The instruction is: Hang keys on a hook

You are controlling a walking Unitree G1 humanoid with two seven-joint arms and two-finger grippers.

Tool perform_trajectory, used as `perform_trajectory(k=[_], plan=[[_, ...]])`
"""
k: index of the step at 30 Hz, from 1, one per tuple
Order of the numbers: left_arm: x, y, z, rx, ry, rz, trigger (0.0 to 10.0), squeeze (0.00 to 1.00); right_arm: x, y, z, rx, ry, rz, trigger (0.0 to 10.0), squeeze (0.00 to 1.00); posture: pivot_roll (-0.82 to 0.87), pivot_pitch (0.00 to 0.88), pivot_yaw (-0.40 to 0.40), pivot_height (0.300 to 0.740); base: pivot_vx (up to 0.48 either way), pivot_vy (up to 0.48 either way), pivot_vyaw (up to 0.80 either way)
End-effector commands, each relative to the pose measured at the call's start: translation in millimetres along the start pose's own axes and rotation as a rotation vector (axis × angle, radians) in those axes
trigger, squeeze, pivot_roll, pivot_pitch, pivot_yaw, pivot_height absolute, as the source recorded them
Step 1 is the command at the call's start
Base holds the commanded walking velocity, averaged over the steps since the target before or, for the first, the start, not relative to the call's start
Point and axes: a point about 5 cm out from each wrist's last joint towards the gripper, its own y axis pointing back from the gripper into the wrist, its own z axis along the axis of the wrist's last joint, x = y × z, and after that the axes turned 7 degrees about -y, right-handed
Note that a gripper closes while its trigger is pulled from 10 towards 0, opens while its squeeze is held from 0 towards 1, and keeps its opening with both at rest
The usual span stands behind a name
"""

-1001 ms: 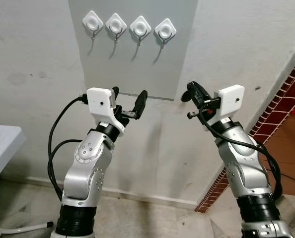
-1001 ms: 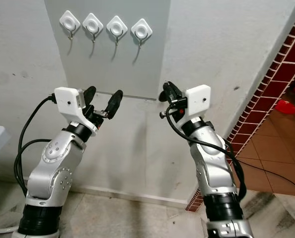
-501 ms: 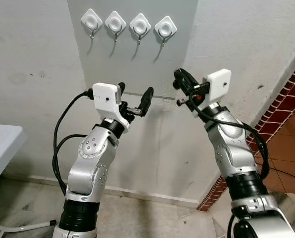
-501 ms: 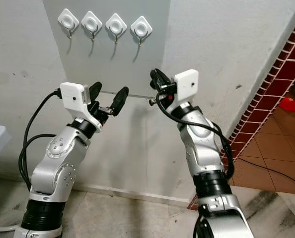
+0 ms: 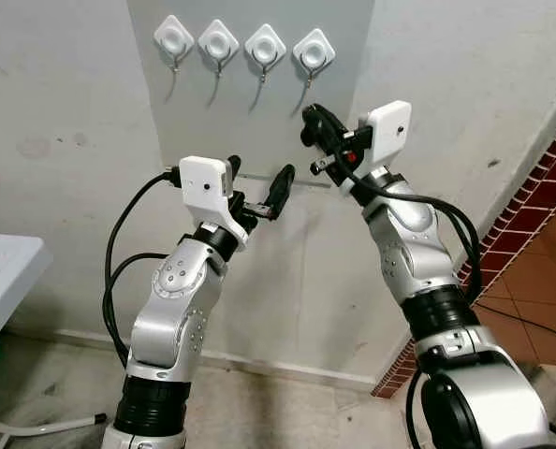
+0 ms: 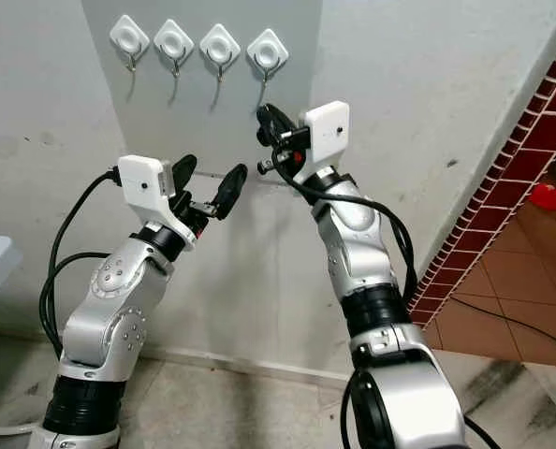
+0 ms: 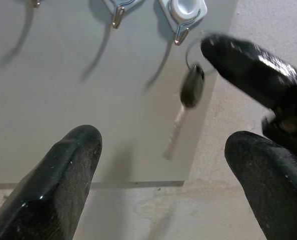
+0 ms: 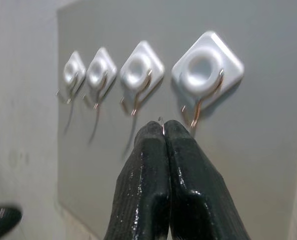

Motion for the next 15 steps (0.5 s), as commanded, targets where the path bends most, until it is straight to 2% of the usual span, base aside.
perform_trajectory(k=[1,11,15], plan=[[-3.4,-4.3,4.2,-0.008,-0.011,-0.024,10.0,0.0,-1.2,-8.4,9.8,-0.043,-0.007,0.002,10.0,0.0,0.04,0.003,-0.034,0.74,0.0,0.0,0.0],[-4.9,-4.7,4.2,-0.01,-0.007,-0.028,10.0,0.0,-2.3,-18.8,15.2,-0.068,-0.03,0.001,10.0,0.0,0.04,0.0,-0.037,0.74,0.0,0.0,0.0],[-5.1,-4.1,3.8,-0.008,-0.005,-0.024,10.0,0.0,-4.5,-22.1,16.7,-0.08,-0.068,-0.016,10.0,0.0,0.04,0.001,-0.04,0.74,0.0,0.0,0.0]])
